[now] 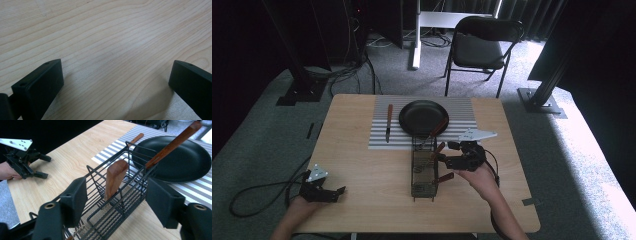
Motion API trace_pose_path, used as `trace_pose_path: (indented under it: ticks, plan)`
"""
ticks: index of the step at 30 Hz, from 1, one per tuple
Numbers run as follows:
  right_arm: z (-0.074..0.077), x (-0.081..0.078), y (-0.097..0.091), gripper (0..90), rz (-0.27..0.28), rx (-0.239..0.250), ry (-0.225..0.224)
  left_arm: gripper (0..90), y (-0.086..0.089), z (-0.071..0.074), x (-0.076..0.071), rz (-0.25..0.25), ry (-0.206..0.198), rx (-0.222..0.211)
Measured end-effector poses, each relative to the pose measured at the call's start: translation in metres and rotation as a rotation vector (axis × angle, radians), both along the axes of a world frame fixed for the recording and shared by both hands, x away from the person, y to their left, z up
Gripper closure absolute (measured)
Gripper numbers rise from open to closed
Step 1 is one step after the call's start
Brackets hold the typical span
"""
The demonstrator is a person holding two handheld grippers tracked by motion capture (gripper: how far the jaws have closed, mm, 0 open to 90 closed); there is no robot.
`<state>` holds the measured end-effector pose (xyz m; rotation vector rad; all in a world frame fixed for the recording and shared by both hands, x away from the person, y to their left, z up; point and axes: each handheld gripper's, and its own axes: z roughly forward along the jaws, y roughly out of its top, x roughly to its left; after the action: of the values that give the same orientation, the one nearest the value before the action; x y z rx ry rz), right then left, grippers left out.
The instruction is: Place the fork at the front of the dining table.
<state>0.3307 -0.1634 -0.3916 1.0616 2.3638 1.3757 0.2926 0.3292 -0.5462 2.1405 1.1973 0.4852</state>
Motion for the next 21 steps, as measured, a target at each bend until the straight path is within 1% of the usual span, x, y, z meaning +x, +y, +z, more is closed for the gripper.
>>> trace_pose_path:
  ticks: [2,4,9,12,17,19,21]
  plan:
    - [0.0,0.002,0.002,35.2,0.0,0.001,0.005,0.0,0.0,0.0,0.0,0.0,-0.002,0.0]
    - [-0.002,0.006,0.006,39.2,-0.009,-0.015,0.009,0.0,0.0,0.0,0.0,0.001,-0.002,0.0]
    - [-0.006,0.01,0.013,46.1,-0.011,-0.026,0.02,0.0,0.0,0.0,0.0,0.001,-0.003,0.0]
    - [-0.01,0.011,0.015,51.7,-0.012,-0.031,0.028,0.0,0.0,0.0,0.0,0.002,-0.003,-0.001]
    - [-0.014,0.01,0.014,63.7,-0.01,-0.031,0.04,0.0,0.0,0.0,0.0,0.001,-0.003,-0.001]
    - [-0.013,0.01,0.013,68.2,0.0,-0.031,0.039,0.0,0.0,0.0,0.0,0.001,-0.003,0.0]
    - [-0.012,0.008,0.014,73.5,0.014,-0.042,0.028,0.0,0.0,0.0,0.0,0.001,-0.003,0.0]
